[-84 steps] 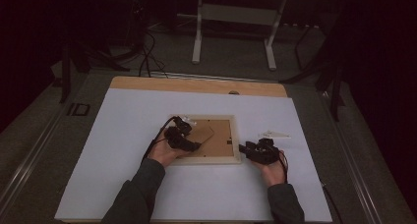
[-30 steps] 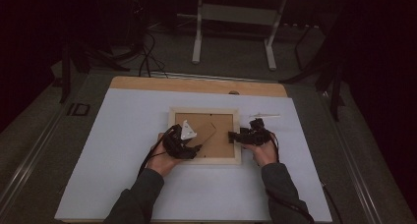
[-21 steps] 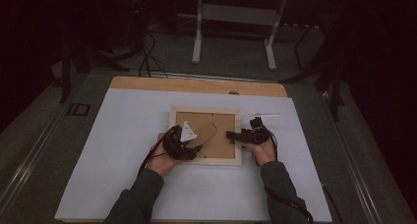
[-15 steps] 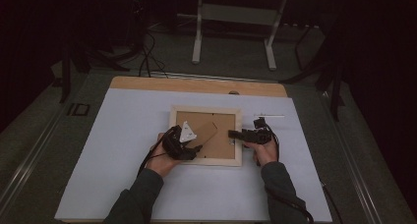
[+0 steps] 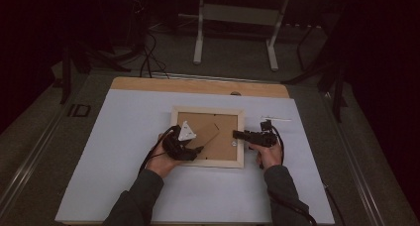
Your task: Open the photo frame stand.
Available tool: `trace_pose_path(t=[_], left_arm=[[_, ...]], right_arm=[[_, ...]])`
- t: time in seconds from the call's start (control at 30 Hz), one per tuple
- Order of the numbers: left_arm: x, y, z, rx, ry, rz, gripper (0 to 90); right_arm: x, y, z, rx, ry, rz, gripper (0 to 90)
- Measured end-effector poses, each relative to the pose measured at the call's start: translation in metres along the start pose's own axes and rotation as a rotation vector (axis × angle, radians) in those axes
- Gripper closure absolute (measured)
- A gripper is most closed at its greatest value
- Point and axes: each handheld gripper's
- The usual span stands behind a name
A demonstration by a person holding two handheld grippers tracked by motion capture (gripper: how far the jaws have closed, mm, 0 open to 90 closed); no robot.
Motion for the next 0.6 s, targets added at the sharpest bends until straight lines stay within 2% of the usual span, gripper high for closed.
trace_pose_path(t=[0.03, 0.1, 0.27, 0.43, 0.6], left_arm=[[0.0, 0.002, 0.0, -0.027, -0.001, -0.018, 40.1], [0.0, 0.005, 0.0, -0.063, -0.004, -0.043, 41.5], [-0.001, 0.006, 0.001, -0.077, 0.005, -0.06, 43.3], [-0.005, 0.014, 0.002, -0.151, 0.002, -0.12, 48.8], [-0.006, 0.017, 0.004, -0.196, 0.012, -0.162, 51.4]], right_arm=[[-0.003, 0.0, 0.001, -0.01, -0.009, -0.022, 58.0], [-0.004, 0.0, 0.001, -0.011, -0.005, -0.028, 58.4], [-0.005, 0.0, 0.0, -0.02, -0.006, -0.025, 59.4], [-0.007, 0.002, 0.001, -0.046, -0.009, -0.029, 59.7], [-0.009, 0.008, 0.005, -0.086, -0.015, -0.04, 60.0]])
Point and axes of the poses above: each handheld gripper's, and its own axes: x roughly forward along the jaws, z roughly out of its top, y roughly to its left, and after that the axes turned 9 degrees about -x, right-handed
